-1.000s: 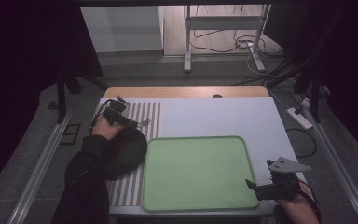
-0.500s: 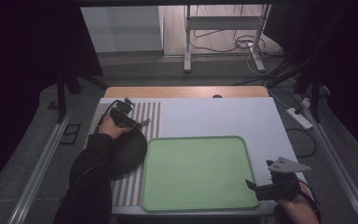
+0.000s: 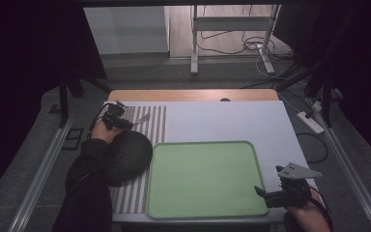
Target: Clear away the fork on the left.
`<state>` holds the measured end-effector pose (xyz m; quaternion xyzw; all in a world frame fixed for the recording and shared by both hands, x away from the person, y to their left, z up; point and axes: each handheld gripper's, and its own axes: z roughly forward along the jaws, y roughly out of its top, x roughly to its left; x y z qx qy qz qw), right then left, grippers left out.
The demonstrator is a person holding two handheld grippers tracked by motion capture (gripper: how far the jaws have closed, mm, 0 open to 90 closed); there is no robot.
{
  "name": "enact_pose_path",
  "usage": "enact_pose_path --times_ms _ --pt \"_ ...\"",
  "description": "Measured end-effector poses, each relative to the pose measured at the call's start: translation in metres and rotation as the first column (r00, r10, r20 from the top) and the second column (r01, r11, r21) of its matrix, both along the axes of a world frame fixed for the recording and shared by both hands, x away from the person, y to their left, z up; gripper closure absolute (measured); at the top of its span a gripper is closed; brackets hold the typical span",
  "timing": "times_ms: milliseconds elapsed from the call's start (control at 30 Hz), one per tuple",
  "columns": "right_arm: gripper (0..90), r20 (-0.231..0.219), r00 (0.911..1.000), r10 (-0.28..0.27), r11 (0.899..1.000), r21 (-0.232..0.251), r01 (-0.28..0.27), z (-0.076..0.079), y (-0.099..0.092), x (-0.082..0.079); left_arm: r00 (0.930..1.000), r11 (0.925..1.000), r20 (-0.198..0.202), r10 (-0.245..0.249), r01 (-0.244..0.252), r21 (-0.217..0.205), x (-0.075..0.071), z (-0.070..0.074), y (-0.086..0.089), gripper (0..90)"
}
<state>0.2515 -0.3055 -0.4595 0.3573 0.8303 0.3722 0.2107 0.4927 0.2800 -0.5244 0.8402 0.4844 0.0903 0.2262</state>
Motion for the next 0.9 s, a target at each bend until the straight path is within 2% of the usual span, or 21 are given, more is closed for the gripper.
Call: enact_pose_path --times_ms 33,100,200,267,500,600,700,900 --pt "0.0 0.0 1.0 0.0 1.0 0.0 0.0 0.0 0.0 0.0 0.9999 0.9999 -0.004 -0.01 0.01 -0.013 -0.001 0.0 0.002 79.8" --pt "0.0 0.0 1.0 0.0 1.0 0.0 0.0 0.0 0.0 0.0 0.9994 0.999 -0.012 -0.031 0.03 -0.032 -0.001 0.0 0.004 82.5" --pt "0.0 0.001 1.0 0.002 1.0 -0.001 -0.002 0.0 0.0 0.0 0.9994 0.9989 -0.017 -0.03 0.029 -0.035 -0.001 0.0 0.004 85.0" --pt "0.0 0.001 1.0 0.002 1.0 -0.001 -0.002 0.0 0.0 0.0 0.9987 0.9968 -0.034 -0.037 0.034 -0.072 0.0 -0.001 0.009 85.1" --pt "0.0 0.001 1.0 0.003 1.0 0.001 -0.003 0.0 0.0 0.0 0.9983 0.999 -0.048 -0.033 0.032 -0.03 -0.002 0.003 0.019 85.1" --pt "0.0 0.001 1.0 0.003 1.0 0.001 -0.003 0.0 0.0 0.0 0.999 0.9996 -0.041 -0.016 0.015 -0.024 -0.005 0.006 0.028 85.1" --pt "0.0 0.001 1.0 0.003 1.0 0.001 -0.003 0.0 0.0 0.0 0.9996 1.0 -0.027 0.007 -0.007 0.0 -0.01 0.012 0.04 85.1" --pt "0.0 0.0 1.0 0.003 1.0 0.0 -0.003 0.0 0.0 0.0 0.9992 0.9994 -0.021 0.033 -0.033 -0.006 -0.022 0.023 0.056 85.1"
